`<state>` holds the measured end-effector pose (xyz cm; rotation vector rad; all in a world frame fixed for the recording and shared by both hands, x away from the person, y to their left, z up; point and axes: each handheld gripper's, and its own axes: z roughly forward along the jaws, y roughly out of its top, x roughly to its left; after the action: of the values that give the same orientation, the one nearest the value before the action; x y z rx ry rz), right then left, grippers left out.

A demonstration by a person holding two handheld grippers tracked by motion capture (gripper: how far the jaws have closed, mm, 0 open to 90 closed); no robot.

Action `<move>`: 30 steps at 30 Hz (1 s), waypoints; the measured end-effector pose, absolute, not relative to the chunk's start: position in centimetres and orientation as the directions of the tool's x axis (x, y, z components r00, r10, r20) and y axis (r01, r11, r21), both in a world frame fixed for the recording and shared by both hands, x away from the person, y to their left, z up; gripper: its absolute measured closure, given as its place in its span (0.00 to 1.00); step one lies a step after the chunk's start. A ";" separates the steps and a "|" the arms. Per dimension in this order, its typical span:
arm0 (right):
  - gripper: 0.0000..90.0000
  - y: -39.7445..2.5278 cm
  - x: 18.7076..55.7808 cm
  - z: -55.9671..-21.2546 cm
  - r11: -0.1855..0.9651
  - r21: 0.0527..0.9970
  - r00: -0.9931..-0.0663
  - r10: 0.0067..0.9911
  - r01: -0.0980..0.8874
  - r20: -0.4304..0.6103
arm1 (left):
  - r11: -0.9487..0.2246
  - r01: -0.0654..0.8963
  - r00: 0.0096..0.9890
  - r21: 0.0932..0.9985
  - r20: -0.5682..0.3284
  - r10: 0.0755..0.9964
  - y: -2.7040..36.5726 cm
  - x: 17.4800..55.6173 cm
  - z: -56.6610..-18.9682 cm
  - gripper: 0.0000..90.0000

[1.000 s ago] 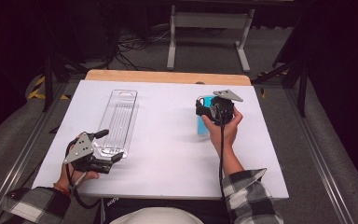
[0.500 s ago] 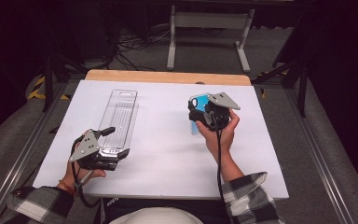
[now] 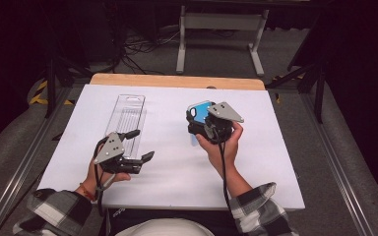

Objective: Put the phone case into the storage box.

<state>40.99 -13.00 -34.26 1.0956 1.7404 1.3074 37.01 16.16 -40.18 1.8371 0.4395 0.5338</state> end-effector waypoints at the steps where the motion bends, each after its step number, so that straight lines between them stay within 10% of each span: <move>1: 0.20 -12.8 40.9 -34.3 0.140 0.967 -0.410 0.911 0.214 -0.041 | -0.311 0.041 0.832 0.949 0.140 0.537 15.7 37.1 -40.2 0.20; 30: 0.19 -9.5 38.0 -35.0 0.138 0.982 -0.467 0.882 0.125 -0.064 | -0.263 0.142 0.870 0.954 0.007 0.494 10.2 39.8 -39.9 0.64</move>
<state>37.99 -9.52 -35.05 0.9768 1.7264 1.3902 39.80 10.20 -39.94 1.8288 0.4781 0.3605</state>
